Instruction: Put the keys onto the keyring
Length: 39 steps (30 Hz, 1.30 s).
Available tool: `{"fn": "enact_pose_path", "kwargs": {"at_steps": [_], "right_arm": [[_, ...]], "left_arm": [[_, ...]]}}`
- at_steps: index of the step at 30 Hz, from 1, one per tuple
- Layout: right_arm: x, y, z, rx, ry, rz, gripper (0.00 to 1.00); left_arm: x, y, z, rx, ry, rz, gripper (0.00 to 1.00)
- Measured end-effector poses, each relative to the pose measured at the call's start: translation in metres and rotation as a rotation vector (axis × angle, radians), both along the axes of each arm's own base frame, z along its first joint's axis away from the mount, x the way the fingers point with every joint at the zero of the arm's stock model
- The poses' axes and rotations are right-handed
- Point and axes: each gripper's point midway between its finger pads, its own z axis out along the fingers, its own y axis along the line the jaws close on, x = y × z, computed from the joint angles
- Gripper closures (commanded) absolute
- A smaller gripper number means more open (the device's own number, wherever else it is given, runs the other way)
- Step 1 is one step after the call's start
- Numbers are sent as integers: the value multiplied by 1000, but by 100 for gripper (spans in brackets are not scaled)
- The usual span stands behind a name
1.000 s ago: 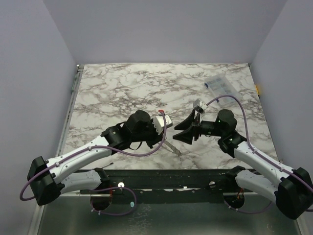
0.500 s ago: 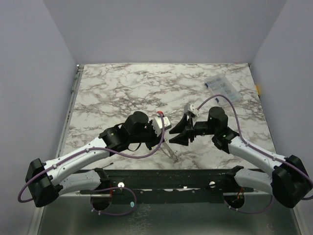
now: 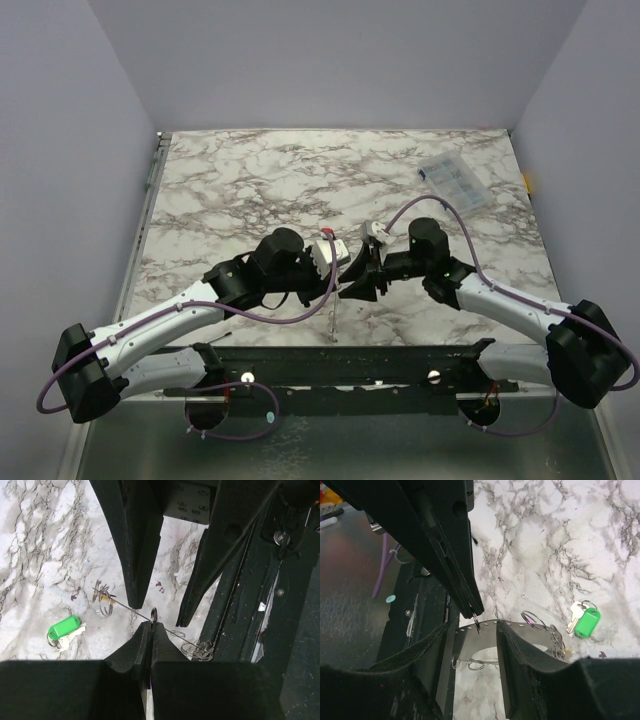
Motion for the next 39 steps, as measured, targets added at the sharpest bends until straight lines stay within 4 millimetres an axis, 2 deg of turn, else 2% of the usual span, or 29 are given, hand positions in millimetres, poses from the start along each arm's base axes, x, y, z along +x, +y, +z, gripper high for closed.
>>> {"fn": "enact_pose_path", "kwargs": {"at_steps": [8,17,23,29,34,39], "right_arm": [[-4,3,-7,-24,-13,14,59],[0,5,-13,-44,-7,3,68],[-1,7,-14,-50,-15,3,70],[-2,10,-14,-55,-29,-3,83],[-2,11,-16,-63,-34,-7,98],[-2,11,-16,-69,-35,-5,99]], "left_arm": [[0,0,0,1,0,0,100],[0,0,0,1,1,0,100],[0,0,-1,2,1,1,100],[0,0,-1,2,1,1,100],[0,1,-3,7,3,1,100],[0,1,-3,9,2,5,98]]}}
